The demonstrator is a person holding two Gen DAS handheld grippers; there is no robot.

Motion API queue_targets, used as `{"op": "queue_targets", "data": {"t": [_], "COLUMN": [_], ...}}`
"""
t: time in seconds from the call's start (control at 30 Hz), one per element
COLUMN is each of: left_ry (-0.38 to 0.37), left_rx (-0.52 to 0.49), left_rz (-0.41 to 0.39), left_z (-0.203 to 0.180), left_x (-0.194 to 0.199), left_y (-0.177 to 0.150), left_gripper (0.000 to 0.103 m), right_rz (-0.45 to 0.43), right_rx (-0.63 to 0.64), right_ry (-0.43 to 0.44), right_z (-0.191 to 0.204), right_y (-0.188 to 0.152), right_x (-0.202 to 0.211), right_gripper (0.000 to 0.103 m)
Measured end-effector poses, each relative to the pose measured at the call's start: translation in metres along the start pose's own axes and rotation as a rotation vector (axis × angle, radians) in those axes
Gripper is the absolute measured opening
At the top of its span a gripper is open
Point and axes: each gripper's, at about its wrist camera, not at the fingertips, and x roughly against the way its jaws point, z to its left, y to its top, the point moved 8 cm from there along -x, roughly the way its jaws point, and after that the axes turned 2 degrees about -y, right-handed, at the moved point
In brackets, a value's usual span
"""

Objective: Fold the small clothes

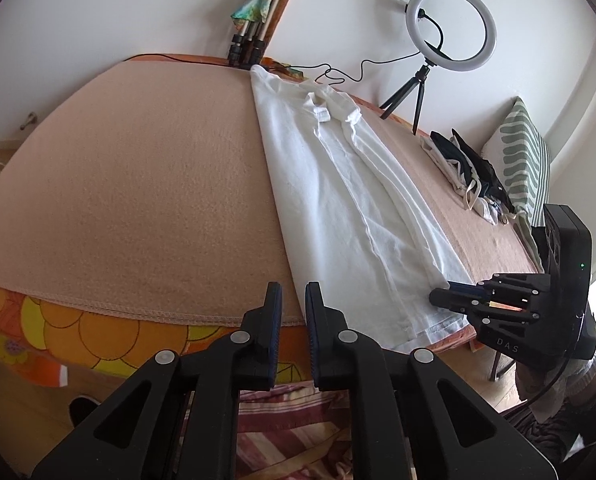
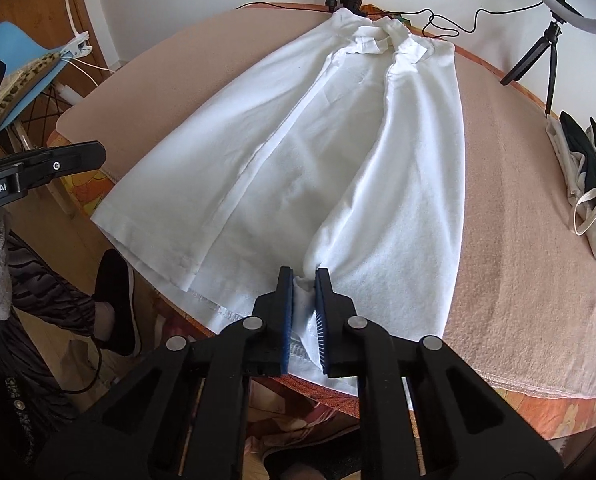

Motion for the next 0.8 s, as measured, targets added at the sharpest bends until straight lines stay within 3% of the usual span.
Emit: {"op": "queue_targets", "data": {"t": [0.13,0.2,0.23,0.33,0.4,0.43,0.57,0.67,0.8], "left_ry": [0.001,0.004,-0.001,-0.028,-0.050,-0.066,-0.094,-0.107,-0.110], "left_rx": [0.014,0.025,0.034,0.061,0.080,0.090,0.089,0.094,0.094], "left_rz": [0.007,0.019,0.024,0.048,0.066,0.074,0.126,0.157,0.165], "left_z": [0.002,0.004,0.005,0.005,0.005,0.004,-0.003,-0.006,-0.008], "left_x": [-0.002,-0.004,-0.003,-0.005,-0.006,-0.006,-0.014,-0.019,-0.022], "left_y": [-0.001,-0.002,-0.003,-0.005,-0.007,-0.009,-0.016,-0.021,-0.023], "left_gripper": [0.010,0.010,0.010,0.016,0.037,0.039,0.039,0.039,0.039], "right_rz": [0.008,0.038,0.040,0.013,-0.044,-0.060,-0.024,0.023,0.038], "right_rx": [0.137,0.165,0.148,0.056,-0.024,-0.083,-0.262,-0.324,-0.346], "right_ry": [0.069,0.054,0.059,0.105,0.109,0.093,0.067,0.138,0.143], "right_z": [0.020,0.022,0.020,0.007,-0.010,-0.024,-0.073,-0.081,-0.081], "right_y": [-0.005,-0.011,-0.012,-0.013,-0.013,-0.015,-0.035,-0.047,-0.055], "right_x": [0.009,0.005,0.007,0.022,0.040,0.045,0.041,0.029,0.020], "right_gripper": [0.013,0.015,0.016,0.035,0.038,0.038,0.038,0.038,0.036]}}
